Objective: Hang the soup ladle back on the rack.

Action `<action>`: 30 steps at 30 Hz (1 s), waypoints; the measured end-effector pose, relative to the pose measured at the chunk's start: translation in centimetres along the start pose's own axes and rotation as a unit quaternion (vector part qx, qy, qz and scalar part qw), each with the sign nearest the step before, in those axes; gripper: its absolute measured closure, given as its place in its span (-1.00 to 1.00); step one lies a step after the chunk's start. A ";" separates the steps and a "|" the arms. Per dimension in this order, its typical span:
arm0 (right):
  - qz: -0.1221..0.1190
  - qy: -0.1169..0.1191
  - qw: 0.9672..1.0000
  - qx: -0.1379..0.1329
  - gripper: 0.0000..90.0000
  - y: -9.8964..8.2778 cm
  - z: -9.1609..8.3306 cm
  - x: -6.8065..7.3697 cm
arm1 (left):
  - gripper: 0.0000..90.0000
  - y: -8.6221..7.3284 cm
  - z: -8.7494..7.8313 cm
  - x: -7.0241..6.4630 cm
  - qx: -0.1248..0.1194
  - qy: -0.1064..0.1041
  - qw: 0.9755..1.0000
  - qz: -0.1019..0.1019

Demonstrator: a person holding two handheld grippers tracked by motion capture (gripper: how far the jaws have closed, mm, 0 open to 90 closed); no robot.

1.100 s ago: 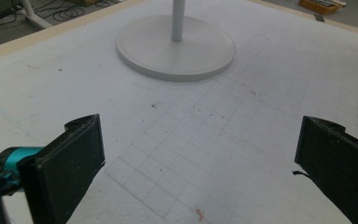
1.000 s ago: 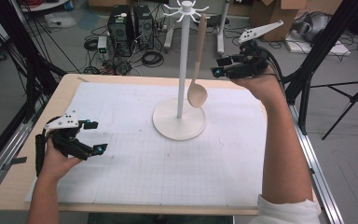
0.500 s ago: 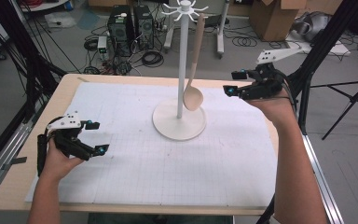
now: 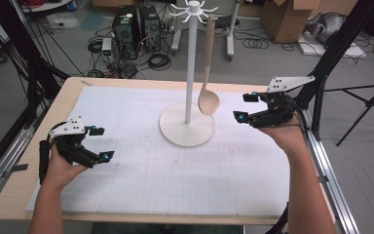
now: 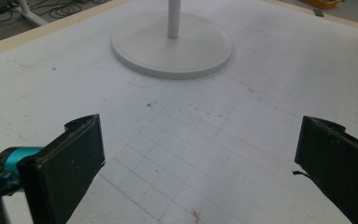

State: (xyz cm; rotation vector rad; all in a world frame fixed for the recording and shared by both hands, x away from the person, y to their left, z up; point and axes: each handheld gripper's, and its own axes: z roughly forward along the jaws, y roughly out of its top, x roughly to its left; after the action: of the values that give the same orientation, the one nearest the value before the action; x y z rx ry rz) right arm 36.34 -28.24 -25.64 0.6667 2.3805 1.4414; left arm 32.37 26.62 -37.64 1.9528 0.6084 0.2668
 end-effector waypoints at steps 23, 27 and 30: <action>0.022 0.019 0.999 -0.017 -0.75 -8.7 2.2 3.1 | -0.96 0.0 0.3 -0.1 0.002 -0.002 1.000 0.002; 0.032 0.025 0.999 -0.007 -0.76 -9.5 2.6 3.2 | -0.96 0.0 0.4 -0.1 0.002 -0.002 1.000 0.000; 0.032 0.019 0.999 -0.020 -0.76 -10.2 2.6 3.4 | -0.96 -0.1 0.5 -0.1 0.003 -0.002 1.000 0.000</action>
State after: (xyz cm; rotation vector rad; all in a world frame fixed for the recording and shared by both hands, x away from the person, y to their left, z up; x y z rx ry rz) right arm 32.16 -28.56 -35.91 0.7186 2.3736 1.5366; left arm 32.47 26.24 -37.91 1.9585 0.6071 0.2624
